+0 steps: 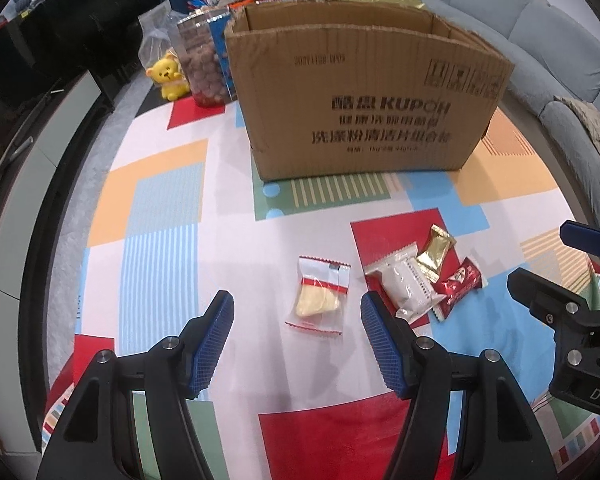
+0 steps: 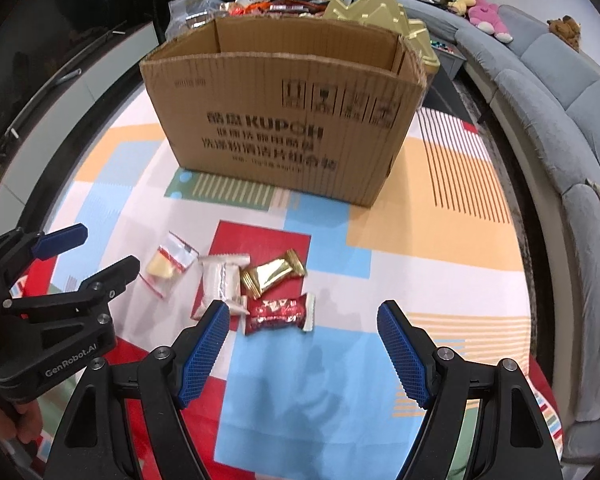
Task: Organize snacks
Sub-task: 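Lower the right tool onto the red chocolate bar while the left tool approaches the yellow cake packet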
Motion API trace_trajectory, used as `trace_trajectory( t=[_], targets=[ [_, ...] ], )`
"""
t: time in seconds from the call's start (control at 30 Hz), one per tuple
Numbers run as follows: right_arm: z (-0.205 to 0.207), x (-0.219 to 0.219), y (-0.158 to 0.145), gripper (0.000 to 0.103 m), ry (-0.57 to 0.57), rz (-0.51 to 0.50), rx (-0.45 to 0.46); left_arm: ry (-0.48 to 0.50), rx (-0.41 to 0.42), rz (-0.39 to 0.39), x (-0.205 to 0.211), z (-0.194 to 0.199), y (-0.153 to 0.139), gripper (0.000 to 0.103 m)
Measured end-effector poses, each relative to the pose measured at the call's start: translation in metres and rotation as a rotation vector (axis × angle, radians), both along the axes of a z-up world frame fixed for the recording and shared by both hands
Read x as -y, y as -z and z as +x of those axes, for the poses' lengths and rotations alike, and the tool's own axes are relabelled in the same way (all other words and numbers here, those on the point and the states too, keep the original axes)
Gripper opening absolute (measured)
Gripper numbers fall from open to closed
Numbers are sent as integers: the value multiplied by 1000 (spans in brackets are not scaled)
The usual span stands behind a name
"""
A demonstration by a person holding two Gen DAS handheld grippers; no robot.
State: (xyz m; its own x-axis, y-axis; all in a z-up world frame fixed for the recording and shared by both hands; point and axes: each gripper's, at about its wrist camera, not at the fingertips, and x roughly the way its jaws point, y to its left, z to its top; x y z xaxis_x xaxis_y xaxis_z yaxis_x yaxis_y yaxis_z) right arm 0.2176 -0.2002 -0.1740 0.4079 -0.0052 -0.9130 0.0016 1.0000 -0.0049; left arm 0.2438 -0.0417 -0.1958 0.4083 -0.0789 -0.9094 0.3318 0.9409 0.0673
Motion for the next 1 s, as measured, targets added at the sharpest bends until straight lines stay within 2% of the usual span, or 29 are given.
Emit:
trace_trajectory(
  t=[0.43, 1.0],
  targets=[
    [-1, -1, 33, 77, -7, 6, -74, 22, -89, 1, 0, 8, 36, 65],
    [12, -6, 65, 77, -16, 38, -155, 31, -144, 9, 4, 22, 63, 65]
  ],
)
